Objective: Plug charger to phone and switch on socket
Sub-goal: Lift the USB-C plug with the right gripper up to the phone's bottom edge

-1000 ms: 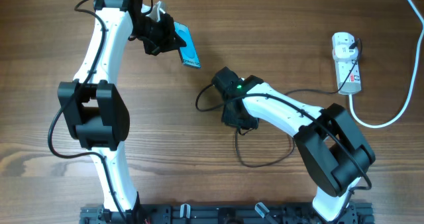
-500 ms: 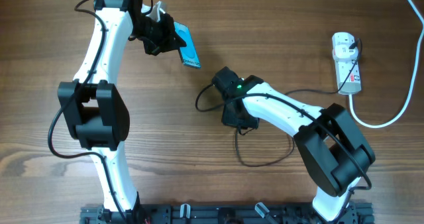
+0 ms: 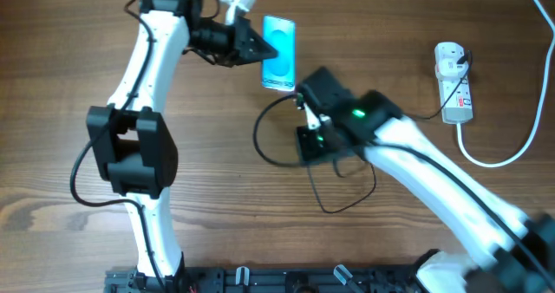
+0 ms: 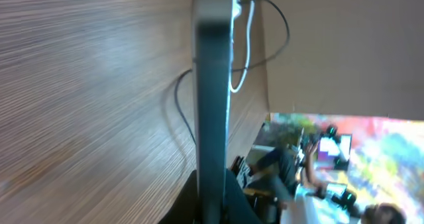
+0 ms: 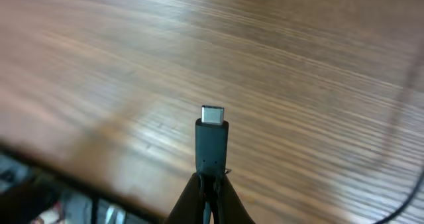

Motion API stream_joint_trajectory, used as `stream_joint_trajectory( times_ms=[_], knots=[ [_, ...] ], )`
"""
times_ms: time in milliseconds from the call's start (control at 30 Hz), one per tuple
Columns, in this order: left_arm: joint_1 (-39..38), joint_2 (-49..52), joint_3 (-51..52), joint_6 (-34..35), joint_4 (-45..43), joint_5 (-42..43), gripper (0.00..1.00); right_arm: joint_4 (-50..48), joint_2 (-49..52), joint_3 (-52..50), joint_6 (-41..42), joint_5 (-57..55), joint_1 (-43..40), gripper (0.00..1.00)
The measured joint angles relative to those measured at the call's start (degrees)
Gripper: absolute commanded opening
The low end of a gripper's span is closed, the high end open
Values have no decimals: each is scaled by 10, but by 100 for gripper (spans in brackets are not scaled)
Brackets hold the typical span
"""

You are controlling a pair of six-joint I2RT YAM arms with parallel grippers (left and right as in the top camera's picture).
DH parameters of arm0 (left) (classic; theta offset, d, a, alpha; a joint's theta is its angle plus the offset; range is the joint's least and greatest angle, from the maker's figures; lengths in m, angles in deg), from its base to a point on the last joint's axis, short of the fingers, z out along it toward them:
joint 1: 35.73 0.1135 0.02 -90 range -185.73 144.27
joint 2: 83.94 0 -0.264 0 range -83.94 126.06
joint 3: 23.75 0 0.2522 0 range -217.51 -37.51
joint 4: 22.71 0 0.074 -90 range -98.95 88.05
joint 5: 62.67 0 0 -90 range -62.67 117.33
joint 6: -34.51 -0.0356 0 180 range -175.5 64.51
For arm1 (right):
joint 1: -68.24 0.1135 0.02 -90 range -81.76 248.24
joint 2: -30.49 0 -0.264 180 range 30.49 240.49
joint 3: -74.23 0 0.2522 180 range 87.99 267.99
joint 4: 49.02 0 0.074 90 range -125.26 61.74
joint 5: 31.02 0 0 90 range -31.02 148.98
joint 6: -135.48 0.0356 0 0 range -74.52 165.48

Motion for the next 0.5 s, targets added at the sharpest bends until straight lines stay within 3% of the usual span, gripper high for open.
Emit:
stream_joint_trajectory(
  times_ms=[233, 500],
  knots=[
    [-74, -58, 0, -5, -21, -37, 4, 21, -113, 2, -15, -17, 2, 4],
    [-69, -154, 0, 138, -45, -93, 4, -3, -117, 2, 21, -33, 2, 4]
  ],
)
